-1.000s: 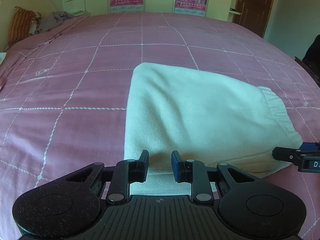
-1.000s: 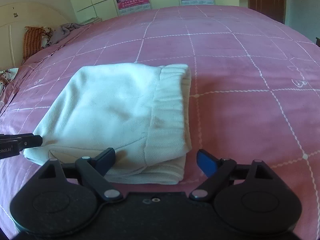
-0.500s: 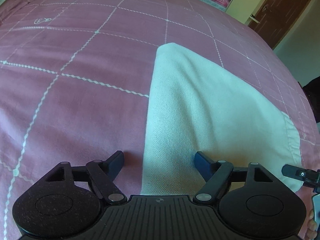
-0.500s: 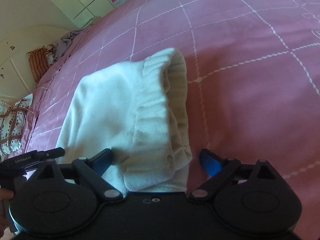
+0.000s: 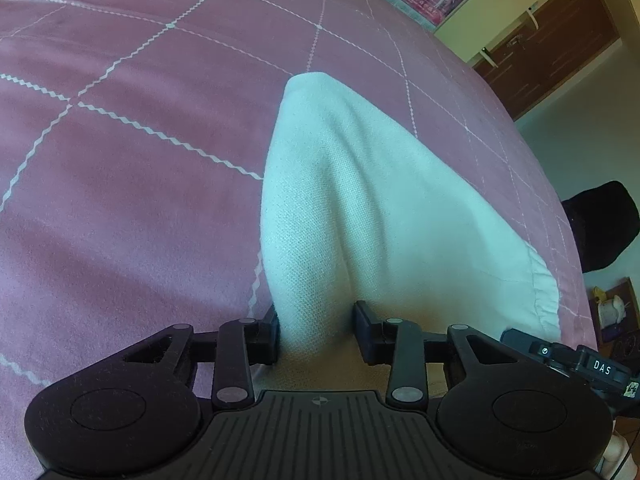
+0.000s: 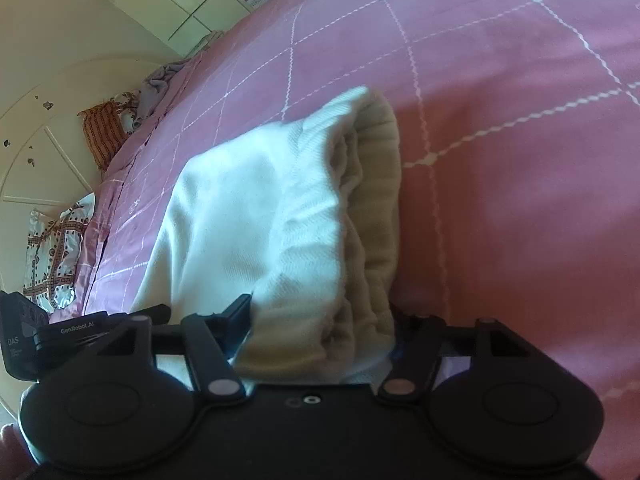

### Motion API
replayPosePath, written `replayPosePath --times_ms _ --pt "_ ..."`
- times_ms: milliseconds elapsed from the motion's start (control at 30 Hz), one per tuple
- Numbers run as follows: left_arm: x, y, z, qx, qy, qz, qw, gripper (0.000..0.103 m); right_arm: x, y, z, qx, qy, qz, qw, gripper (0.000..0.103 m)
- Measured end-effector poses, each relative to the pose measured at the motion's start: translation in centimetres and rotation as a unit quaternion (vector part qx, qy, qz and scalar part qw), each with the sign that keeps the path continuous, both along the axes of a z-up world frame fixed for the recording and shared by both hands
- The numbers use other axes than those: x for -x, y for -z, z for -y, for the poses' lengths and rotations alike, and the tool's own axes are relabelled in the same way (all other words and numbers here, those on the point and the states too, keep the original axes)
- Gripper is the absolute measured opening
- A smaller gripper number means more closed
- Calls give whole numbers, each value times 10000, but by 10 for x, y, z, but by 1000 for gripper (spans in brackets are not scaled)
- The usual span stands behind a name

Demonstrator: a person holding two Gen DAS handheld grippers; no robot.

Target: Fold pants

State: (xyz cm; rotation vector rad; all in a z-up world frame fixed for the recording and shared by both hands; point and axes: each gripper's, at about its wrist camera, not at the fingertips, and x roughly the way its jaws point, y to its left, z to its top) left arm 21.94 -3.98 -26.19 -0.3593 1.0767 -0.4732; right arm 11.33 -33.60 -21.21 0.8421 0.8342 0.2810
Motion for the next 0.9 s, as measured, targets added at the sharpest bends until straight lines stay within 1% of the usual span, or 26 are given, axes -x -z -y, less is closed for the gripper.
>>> replayPosePath --times_ms 33,67,133,167,200,267,300,367,467,600,800,900 --pt "-1 1 3 -16 -44 3 10000 40 -4 -2 -5 89 8 63 9999 79" --pt "-2 0 6 -51 -76 12 10000 41 -7 -3 -11 168 20 101 9998 86" --pt "-1 -2 11 -196 -107 67 9997 40 -11 -7 -21 457 88 132 9988 85" --pt "1 -5 14 -256 -97 126 9995 37 -10 -8 -23 587 139 111 9981 75" --pt "4 -9 15 -310 -67 210 9993 31 -8 -9 -21 618 221 72 9978 55" --pt "11 -19 19 -385 -52 358 9986 28 -1 -11 -13 252 317 106 9991 49" --pt "12 -22 20 -376 -68 404 9985 27 1 -15 -13 248 303 167 9991 47" --pt "16 -32 21 -259 -82 533 9982 26 5 -22 -15 244 286 284 9989 46" --pt "21 -51 23 -93 -34 744 9972 26 9 -34 -11 -108 406 472 9980 45" --pt "24 -75 27 27 3 1002 9950 26 8 -58 -10 -250 347 839 9956 44" --pt "14 -111 27 150 -65 1308 9913 26 6 -90 4 -571 493 1297 9887 44" --pt "3 -128 33 154 -83 1473 9889 26 0 -104 15 -596 551 1487 9855 44"
